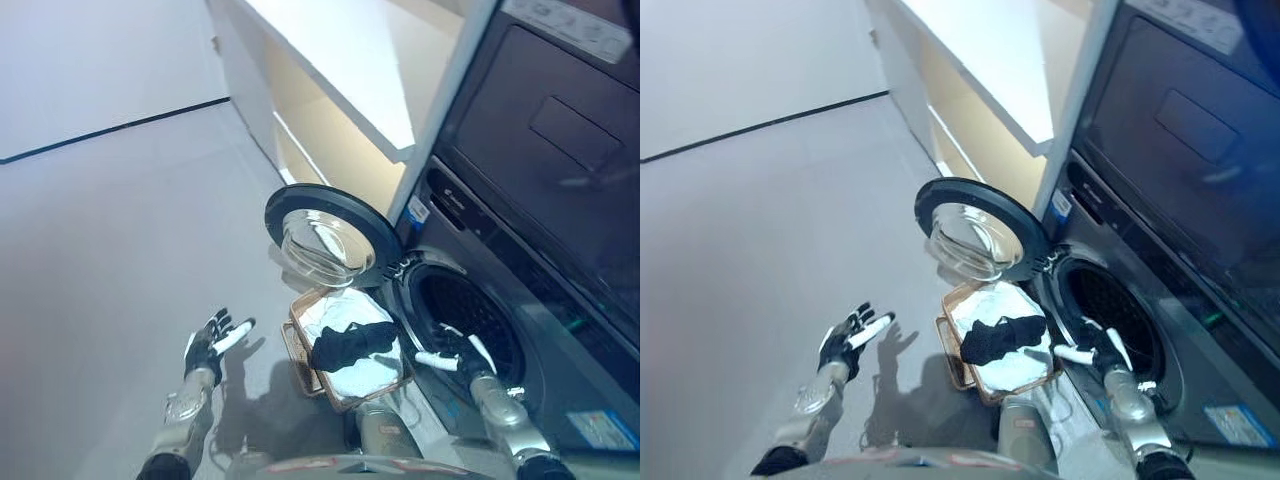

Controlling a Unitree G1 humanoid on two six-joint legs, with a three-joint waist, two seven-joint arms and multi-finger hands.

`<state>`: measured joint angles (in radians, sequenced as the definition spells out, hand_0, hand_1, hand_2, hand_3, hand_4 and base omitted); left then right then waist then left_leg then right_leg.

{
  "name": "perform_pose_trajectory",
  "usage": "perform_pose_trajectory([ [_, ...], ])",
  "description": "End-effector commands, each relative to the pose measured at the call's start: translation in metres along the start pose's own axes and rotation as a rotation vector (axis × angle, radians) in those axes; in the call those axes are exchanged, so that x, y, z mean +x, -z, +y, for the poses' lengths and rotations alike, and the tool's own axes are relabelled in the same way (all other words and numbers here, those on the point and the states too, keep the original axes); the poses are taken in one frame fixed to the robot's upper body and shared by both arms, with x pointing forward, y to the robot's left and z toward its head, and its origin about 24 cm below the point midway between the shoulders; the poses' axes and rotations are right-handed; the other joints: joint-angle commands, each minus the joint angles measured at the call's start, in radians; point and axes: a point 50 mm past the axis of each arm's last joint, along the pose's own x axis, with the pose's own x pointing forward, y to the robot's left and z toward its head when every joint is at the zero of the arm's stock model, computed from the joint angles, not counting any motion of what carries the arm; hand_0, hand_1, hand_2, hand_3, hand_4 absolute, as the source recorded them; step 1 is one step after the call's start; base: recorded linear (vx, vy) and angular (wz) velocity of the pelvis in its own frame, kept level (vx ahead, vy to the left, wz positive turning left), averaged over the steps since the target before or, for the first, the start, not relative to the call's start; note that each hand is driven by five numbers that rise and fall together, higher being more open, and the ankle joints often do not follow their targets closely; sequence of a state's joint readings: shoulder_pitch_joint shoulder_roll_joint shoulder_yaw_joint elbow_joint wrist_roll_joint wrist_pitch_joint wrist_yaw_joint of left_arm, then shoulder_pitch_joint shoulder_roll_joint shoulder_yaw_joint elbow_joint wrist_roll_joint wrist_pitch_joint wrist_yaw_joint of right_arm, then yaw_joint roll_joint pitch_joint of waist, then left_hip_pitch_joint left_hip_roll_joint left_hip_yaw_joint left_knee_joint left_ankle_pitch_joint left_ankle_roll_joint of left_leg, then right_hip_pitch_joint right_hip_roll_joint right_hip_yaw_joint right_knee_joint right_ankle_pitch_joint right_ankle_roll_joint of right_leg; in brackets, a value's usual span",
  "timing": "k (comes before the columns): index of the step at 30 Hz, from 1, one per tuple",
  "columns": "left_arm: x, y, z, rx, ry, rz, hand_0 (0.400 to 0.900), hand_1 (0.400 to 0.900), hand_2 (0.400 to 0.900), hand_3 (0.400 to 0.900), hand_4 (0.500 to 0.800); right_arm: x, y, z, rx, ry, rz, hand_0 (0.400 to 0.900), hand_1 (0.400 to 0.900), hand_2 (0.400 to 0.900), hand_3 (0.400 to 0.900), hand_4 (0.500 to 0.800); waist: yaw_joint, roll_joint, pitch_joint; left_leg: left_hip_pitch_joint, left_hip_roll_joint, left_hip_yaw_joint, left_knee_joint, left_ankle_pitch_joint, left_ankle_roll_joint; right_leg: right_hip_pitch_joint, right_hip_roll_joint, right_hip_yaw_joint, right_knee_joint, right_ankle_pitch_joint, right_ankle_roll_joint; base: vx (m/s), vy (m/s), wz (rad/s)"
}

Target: Put the clothes in the basket into the washing machine.

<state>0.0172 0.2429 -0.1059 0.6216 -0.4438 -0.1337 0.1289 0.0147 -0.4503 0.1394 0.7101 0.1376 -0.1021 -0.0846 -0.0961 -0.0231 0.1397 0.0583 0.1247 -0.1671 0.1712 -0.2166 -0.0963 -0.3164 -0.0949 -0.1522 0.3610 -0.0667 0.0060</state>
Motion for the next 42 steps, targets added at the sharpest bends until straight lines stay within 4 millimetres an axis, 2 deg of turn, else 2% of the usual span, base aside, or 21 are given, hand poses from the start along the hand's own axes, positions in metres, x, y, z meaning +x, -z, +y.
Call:
perform_pose_trajectory([
  [1,0.007,-0.042,0.005,-0.019,-0.007,-0.186,0.900,0.900,0.900,0.900,0.800,-0.005,-0.004,-0.016,-0.014,0.064,-0.066,0.900,0.900,0.900,0.900,0.800,-0.015,-0.006,-0.005,0.077,0.063,0.025,0.043,0.118,-0.016,0.000,-0.069,0.076,-0.109,0.123,0.145,0.12,-0.190,0.03],
  [3,0.007,-0.045,0.008,-0.020,-0.021,-0.197,0.900,0.900,0.900,0.900,0.800,-0.005,-0.003,-0.018,-0.027,0.064,-0.061,0.900,0.900,0.900,0.900,0.800,-0.006,-0.008,-0.003,0.020,0.067,0.012,0.151,0.211,-0.010,0.023,-0.040,0.077,-0.110,0.099,0.116,0.15,-0.271,-0.06],
  [4,0.007,-0.046,0.011,-0.023,-0.028,-0.200,0.900,0.900,0.900,0.900,0.800,-0.005,-0.002,-0.018,-0.032,0.059,-0.058,0.900,0.900,0.900,0.900,0.800,0.003,-0.015,0.002,-0.016,0.053,-0.009,0.242,0.254,0.002,0.049,-0.025,0.078,-0.115,0.088,0.095,0.12,-0.272,-0.10],
  [5,0.007,-0.049,0.012,-0.024,-0.034,-0.211,0.900,0.900,0.900,0.900,0.800,-0.005,-0.003,-0.019,-0.036,0.062,-0.060,0.900,0.900,0.900,0.900,0.800,0.016,-0.026,0.016,-0.064,0.024,-0.027,0.322,0.266,0.017,0.073,-0.018,0.084,-0.122,0.080,0.079,0.07,-0.175,-0.05],
  [6,0.007,-0.049,0.012,-0.024,-0.034,-0.212,0.900,0.900,0.900,0.900,0.800,-0.005,-0.003,-0.019,-0.035,0.062,-0.060,0.900,0.900,0.900,0.900,0.800,0.015,-0.025,0.017,-0.069,0.024,-0.030,0.330,0.262,0.018,0.072,-0.018,0.082,-0.121,0.079,0.079,0.07,-0.199,-0.02],
  [7,0.008,-0.050,0.013,-0.028,-0.045,-0.213,0.900,0.900,0.900,0.900,0.800,-0.001,-0.008,-0.019,-0.034,0.064,-0.071,0.900,0.900,0.900,0.900,0.800,0.039,-0.044,0.044,-0.140,-0.044,-0.052,0.444,0.259,0.034,0.117,-0.009,0.092,-0.130,0.065,0.059,0.08,-0.147,-0.04],
  [8,0.009,-0.048,0.014,-0.034,-0.060,-0.201,0.900,0.900,0.900,0.900,0.800,0.002,-0.011,-0.019,-0.037,0.070,-0.073,0.900,0.900,0.900,0.900,0.800,0.051,-0.050,0.054,-0.182,-0.069,-0.054,0.441,0.235,0.038,0.138,-0.012,0.095,-0.134,0.055,0.059,0.12,-0.169,-0.11],
  [10,0.011,-0.046,0.016,-0.056,-0.084,-0.192,0.900,0.900,0.900,0.900,0.800,0.008,-0.018,-0.017,-0.020,0.081,-0.084,0.900,0.900,0.900,0.900,0.800,0.072,-0.059,0.070,-0.265,-0.092,-0.036,0.407,0.192,0.045,0.174,-0.020,0.103,-0.150,0.049,0.063,0.14,-0.023,-0.28],
  [11,0.010,-0.047,0.019,-0.067,-0.101,-0.197,0.900,0.900,0.900,0.900,0.800,0.010,-0.021,-0.016,-0.013,0.084,-0.085,0.900,0.900,0.900,0.900,0.800,0.083,-0.056,0.074,-0.288,-0.087,-0.015,0.344,0.178,0.045,0.177,-0.019,0.103,-0.149,0.043,0.070,0.17,0.069,-0.57],
  [13,0.009,-0.045,0.022,-0.076,-0.119,-0.195,0.900,0.900,0.900,0.900,0.800,0.014,-0.024,-0.015,-0.044,0.082,-0.084,0.900,0.900,0.900,0.900,0.800,0.107,-0.044,0.083,-0.294,-0.046,0.011,0.223,0.193,0.032,0.186,-0.017,0.125,-0.141,0.029,0.081,0.18,0.159,-0.65],
  [16,0.010,-0.048,0.022,-0.094,-0.133,-0.212,0.900,0.900,0.900,0.900,0.800,0.019,-0.031,-0.016,-0.094,0.089,-0.095,0.900,0.900,0.900,0.900,0.800,0.137,-0.004,0.093,-0.303,-0.001,-0.059,0.048,0.292,-0.007,0.210,-0.017,0.163,-0.139,-0.005,0.103,0.20,0.244,-0.52],
  [18,0.011,-0.055,0.021,-0.104,-0.131,-0.244,0.900,0.900,0.900,0.900,0.800,0.021,-0.035,-0.018,-0.138,0.098,-0.104,0.900,0.900,0.900,0.900,0.800,0.143,0.019,0.106,-0.312,0.020,-0.080,0.029,0.310,-0.024,0.213,-0.041,0.187,-0.119,-0.029,0.119,0.15,0.341,-0.49],
  [19,0.012,-0.064,0.019,-0.104,-0.119,-0.275,0.900,0.900,0.900,0.900,0.800,0.024,-0.039,-0.020,-0.184,0.100,-0.106,0.900,0.900,0.900,0.900,0.800,0.145,0.031,0.115,-0.316,0.020,-0.073,0.035,0.295,-0.023,0.203,-0.063,0.200,-0.099,-0.043,0.130,0.07,0.364,-0.42],
  [20,0.013,-0.069,0.016,-0.101,-0.104,-0.291,0.900,0.900,0.900,0.900,0.800,0.027,-0.042,-0.023,-0.228,0.103,-0.102,0.900,0.900,0.900,0.900,0.800,0.146,0.039,0.121,-0.319,0.019,-0.055,0.032,0.288,-0.022,0.194,-0.080,0.205,-0.081,-0.047,0.135,0.04,0.357,-0.27],
  [23,0.016,-0.108,0.007,-0.079,-0.049,-0.427,0.900,0.900,0.900,0.900,0.800,0.039,-0.068,-0.033,-0.433,0.144,-0.138,0.900,0.900,0.900,0.900,0.800,0.159,0.041,0.182,-0.419,-0.036,-0.006,0.132,0.238,-0.011,0.131,-0.144,0.222,-0.064,-0.015,0.159,-0.08,0.261,-0.20],
  [25,0.014,-0.130,0.003,-0.108,-0.036,-0.518,0.900,0.900,0.900,0.900,0.800,0.048,-0.092,-0.039,-0.531,0.179,-0.170,0.900,0.900,0.900,0.900,0.800,0.173,0.044,0.217,-0.488,-0.045,0.019,0.163,0.236,-0.009,0.068,-0.156,0.221,-0.081,0.031,0.167,-0.17,0.149,-0.24],
  [27,0.008,-0.151,0.003,-0.140,-0.025,-0.606,0.900,0.900,0.900,0.900,0.800,0.053,-0.112,-0.044,-0.621,0.222,-0.199,0.900,0.900,0.900,0.900,0.800,0.192,0.045,0.234,-0.541,-0.038,0.042,0.150,0.247,-0.012,0.024,-0.167,0.198,-0.123,0.069,0.180,-0.12,0.080,-0.09],
  [31,0.001,-0.164,0.001,-0.182,-0.032,-0.673,0.900,0.900,0.900,0.900,0.800,0.054,-0.134,-0.055,-0.768,0.284,-0.254,0.900,0.900,0.900,0.900,0.800,0.202,0.039,0.269,-0.625,-0.041,0.040,0.161,0.258,-0.011,-0.050,-0.169,0.186,-0.123,0.078,0.176,-0.05,0.055,0.05],
  [33,0.000,-0.168,-0.005,-0.200,-0.022,-0.692,0.900,0.900,0.900,0.900,0.800,0.054,-0.148,-0.062,-0.844,0.328,-0.284,0.900,0.900,0.900,0.900,0.800,0.204,0.038,0.291,-0.668,-0.047,0.030,0.180,0.258,-0.012,-0.092,-0.172,0.178,-0.099,0.074,0.176,-0.06,0.021,0.19],
  [37,-0.001,-0.176,-0.019,-0.210,0.012,-0.716,0.900,0.900,0.900,0.900,0.800,0.054,-0.162,-0.076,-0.971,0.410,-0.295,0.900,0.900,0.900,0.900,0.800,0.213,0.038,0.327,-0.740,-0.059,0.011,0.209,0.259,-0.012,-0.161,-0.173,0.165,-0.050,0.068,0.176,-0.06,-0.001,0.19],
  [42,-0.002,-0.181,-0.035,-0.198,0.071,-0.729,0.900,0.900,0.900,0.900,0.800,0.052,-0.165,-0.096,-1.106,0.497,-0.259,0.900,0.900,0.900,0.900,0.800,0.229,0.047,0.349,-0.798,-0.076,-0.007,0.244,0.251,-0.014,-0.209,-0.177,0.153,-0.003,0.052,0.174,-0.04,-0.007,0.19],
])
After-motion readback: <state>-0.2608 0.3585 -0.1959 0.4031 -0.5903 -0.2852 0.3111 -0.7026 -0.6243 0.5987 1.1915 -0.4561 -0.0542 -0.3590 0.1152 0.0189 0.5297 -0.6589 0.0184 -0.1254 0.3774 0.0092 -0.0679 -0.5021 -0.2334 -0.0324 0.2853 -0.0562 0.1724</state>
